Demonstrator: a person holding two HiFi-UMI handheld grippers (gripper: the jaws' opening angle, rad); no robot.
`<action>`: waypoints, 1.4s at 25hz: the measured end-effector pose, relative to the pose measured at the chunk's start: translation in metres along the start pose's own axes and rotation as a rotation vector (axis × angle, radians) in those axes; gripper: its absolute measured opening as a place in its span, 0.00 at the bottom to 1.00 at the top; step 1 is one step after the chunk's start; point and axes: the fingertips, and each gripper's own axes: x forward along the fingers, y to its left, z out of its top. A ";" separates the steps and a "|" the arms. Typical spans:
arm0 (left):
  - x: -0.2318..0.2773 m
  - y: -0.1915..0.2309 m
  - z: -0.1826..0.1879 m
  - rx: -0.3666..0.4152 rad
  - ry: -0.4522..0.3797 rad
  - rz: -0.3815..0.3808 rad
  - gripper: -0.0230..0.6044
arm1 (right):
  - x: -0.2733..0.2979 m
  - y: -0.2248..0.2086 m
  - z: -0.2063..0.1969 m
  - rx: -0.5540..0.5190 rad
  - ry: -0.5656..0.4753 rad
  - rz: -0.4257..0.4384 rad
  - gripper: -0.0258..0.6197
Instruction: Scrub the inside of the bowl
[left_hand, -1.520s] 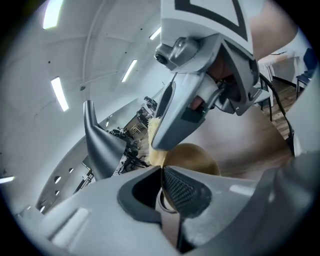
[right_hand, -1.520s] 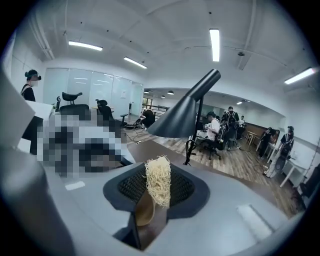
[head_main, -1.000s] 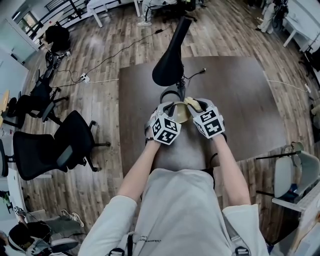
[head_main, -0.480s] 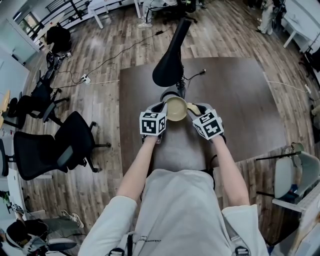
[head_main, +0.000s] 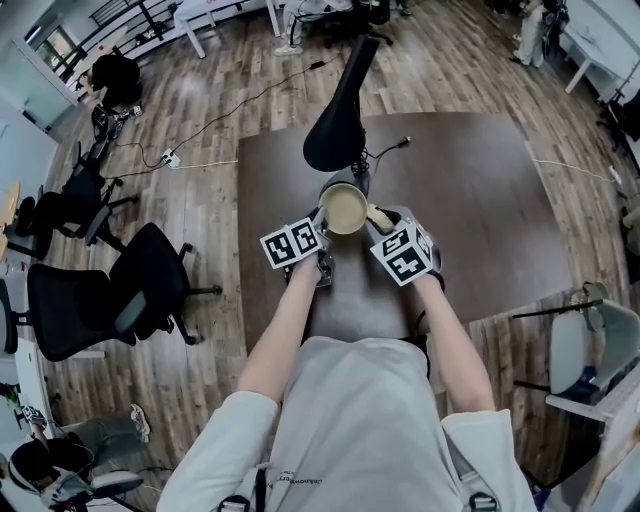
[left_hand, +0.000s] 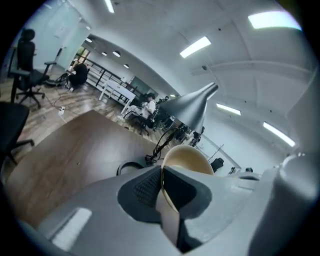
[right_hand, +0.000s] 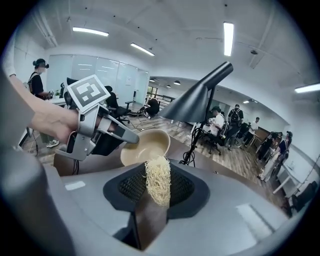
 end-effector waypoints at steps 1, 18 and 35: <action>0.000 0.001 -0.001 -0.055 -0.011 -0.012 0.06 | 0.000 0.002 -0.001 0.003 -0.002 0.005 0.24; 0.002 -0.043 0.001 -0.501 -0.120 -0.287 0.06 | 0.004 0.030 0.007 0.143 -0.158 0.061 0.24; 0.002 -0.059 0.006 -0.611 -0.131 -0.423 0.06 | -0.024 0.000 0.013 0.356 -0.301 0.060 0.24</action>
